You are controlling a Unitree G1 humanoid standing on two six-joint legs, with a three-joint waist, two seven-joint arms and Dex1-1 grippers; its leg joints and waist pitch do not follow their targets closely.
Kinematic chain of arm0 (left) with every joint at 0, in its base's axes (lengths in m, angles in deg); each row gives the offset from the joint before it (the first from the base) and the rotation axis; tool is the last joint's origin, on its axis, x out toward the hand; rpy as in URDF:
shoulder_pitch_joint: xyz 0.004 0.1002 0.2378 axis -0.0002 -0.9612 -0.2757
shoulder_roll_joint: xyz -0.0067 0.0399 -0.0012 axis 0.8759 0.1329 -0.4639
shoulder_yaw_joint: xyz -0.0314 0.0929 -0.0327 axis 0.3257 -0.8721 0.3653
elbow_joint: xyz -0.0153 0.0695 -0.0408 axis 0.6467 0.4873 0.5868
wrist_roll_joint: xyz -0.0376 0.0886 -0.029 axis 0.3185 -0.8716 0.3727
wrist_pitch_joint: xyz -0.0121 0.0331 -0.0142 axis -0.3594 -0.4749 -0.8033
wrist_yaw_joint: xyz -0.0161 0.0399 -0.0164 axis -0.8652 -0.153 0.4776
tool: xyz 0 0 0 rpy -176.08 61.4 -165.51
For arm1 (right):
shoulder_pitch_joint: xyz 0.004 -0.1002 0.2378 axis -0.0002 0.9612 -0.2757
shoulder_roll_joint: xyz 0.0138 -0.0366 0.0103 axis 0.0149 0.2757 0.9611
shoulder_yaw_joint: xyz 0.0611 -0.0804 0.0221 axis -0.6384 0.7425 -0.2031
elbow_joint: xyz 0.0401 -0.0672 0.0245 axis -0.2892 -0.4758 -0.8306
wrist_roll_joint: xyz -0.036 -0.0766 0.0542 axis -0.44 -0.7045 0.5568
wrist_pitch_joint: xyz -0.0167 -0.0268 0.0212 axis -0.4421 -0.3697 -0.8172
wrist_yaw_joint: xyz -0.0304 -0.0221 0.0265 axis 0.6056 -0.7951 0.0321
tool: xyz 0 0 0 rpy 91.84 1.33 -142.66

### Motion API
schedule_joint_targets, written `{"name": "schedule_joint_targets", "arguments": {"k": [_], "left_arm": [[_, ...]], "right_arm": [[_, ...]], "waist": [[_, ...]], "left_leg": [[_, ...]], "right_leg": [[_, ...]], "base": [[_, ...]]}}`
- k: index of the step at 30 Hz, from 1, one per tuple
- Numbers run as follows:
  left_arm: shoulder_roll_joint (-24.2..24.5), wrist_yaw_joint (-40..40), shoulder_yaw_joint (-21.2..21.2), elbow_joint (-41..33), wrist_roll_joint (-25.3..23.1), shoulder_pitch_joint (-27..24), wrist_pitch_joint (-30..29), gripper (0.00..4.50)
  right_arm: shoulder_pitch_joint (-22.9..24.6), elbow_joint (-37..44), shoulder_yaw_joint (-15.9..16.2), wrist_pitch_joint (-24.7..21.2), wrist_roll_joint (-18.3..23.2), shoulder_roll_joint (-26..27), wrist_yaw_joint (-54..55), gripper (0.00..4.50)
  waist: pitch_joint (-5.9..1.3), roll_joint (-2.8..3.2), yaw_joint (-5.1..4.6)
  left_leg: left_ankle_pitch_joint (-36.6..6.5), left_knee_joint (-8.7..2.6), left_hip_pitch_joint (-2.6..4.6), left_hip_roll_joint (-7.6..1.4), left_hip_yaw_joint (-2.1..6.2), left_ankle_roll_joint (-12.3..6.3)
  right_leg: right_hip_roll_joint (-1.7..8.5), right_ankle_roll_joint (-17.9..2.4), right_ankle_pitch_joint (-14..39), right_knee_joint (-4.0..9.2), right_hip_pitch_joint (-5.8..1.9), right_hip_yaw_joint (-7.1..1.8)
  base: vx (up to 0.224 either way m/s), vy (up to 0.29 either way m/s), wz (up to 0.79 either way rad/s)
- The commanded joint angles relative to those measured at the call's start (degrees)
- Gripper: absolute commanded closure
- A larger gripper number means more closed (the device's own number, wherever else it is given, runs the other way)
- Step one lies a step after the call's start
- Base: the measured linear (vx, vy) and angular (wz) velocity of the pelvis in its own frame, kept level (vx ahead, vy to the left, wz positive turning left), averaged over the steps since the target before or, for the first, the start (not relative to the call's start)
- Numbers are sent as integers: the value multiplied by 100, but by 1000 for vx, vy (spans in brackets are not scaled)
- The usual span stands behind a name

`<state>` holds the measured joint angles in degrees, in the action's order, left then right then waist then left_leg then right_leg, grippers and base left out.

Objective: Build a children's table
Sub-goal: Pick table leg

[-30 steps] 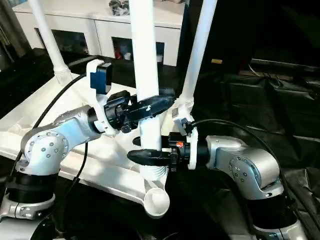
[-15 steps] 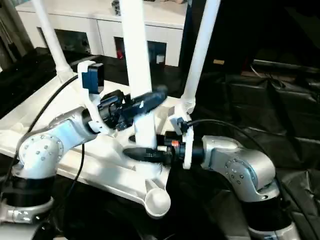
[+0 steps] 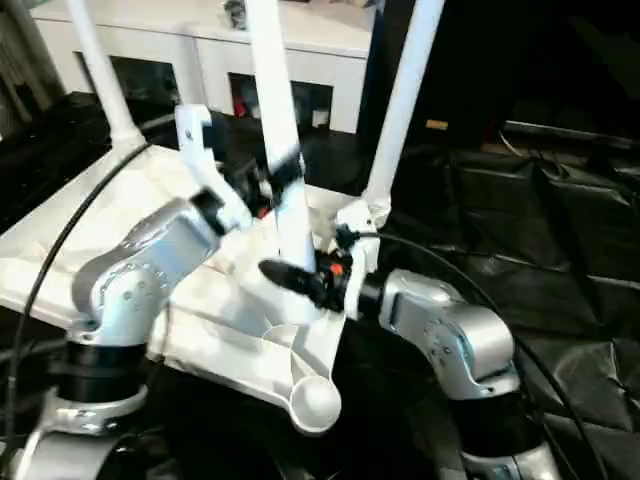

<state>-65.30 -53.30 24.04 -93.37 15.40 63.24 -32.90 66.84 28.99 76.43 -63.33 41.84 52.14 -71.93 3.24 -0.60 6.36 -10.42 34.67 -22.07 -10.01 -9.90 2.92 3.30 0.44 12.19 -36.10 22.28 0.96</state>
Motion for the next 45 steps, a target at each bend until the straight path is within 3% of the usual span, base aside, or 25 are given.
{"name": "schedule_joint_targets", "arguments": {"k": [1, 7, 8, 9, 15, 17, 18, 19, 21, 29, 44, 45], "left_arm": [[-12, -145, 93, 86, -4, 98, 15, 230], [-94, 51, 62, 15, 166, 56, -42, 262], [-92, 105, 50, 9, 179, 56, -47, 264], [-70, 149, 21, 13, 152, 57, -33, 267], [139, 583, -191, 16, 164, 91, -90, 268], [222, 740, -236, 54, 154, 135, -134, 268], [222, 740, -236, 54, 154, 135, -134, 268], [238, 817, -232, 95, 152, 166, -141, 268], [269, 937, -251, 113, 170, 190, -138, 268], [339, 1352, -395, -3, 331, 202, -197, 268], [396, 1607, -454, -66, 335, 185, -273, 268], [394, 1610, -455, -68, 334, 185, -273, 268]], "right_arm": [[-149, 154, 194, 186, 13, 45, -108, 254], [-270, 23, 230, 234, -212, 73, 14, 254], [-285, 10, 231, 220, -236, 69, 16, 198], [-309, -19, 213, 181, -211, 63, -13, 184], [-447, -31, 41, -172, 61, -305, -457, 142], [-496, -43, 73, -443, 153, -635, -794, 135], [-496, -43, 73, -443, 153, -635, -794, 109], [-535, -99, 70, -485, 160, -778, -945, 101], [-589, -182, 33, -567, 206, -911, -1059, 98], [-713, -330, 91, -799, 311, -1083, -1292, 98], [-750, -469, 20, -972, 484, -982, -1417, 98], [-750, -470, 16, -977, 491, -979, -1421, 116]], "waist": [[-397, -68, 4], [-379, -91, -4], [-381, -86, -2], [-387, -84, -3], [-392, -35, 12], [-392, -46, 10], [-391, -52, 9], [-387, -19, 9], [-391, -47, 5], [-402, -39, 0], [-408, -35, 11], [-406, -37, 9]], "left_leg": [[-456, -367, 87, -234, 77, 76], [-549, -379, 94, -242, 74, 81], [-540, -380, 97, -243, 75, 87], [-506, -376, 99, -242, 75, 87], [-483, -367, 113, -245, 75, 62], [-474, -369, 105, -240, 81, 52], [-490, -367, 105, -240, 78, 50], [-505, -364, 102, -238, 77, 72], [-509, -363, 97, -237, 77, 65], [-438, -344, 107, -249, 72, -17], [-441, -348, 115, -251, 73, 6], [-444, -347, 113, -250, 72, 1]], "right_leg": [[391, -1013, 253, 390, -267, -185], [392, -940, 479, 414, -252, -191], [395, -922, 501, 412, -249, -192], [395, -924, 442, 404, -251, -191], [382, -950, 236, 382, -252, -193], [375, -971, 155, 381, -273, -189], [375, -976, 160, 384, -275, -190], [383, -993, 189, 388, -271, -193], [390, -1027, 203, 393, -289, -193], [387, -1244, 28, 365, -284, -185], [394, -1274, 40, 364, -290, -183], [394, -1276, 43, 365, -289, -184]], "base": [[0, 0, 0], [0, 0, 0], [0, 0, 0], [0, 0, 0], [0, 0, 0], [0, 0, 0], [0, 0, 0], [0, 0, 0], [0, 0, 0], [0, 0, 0], [0, 0, 0], [0, 0, 0]]}}
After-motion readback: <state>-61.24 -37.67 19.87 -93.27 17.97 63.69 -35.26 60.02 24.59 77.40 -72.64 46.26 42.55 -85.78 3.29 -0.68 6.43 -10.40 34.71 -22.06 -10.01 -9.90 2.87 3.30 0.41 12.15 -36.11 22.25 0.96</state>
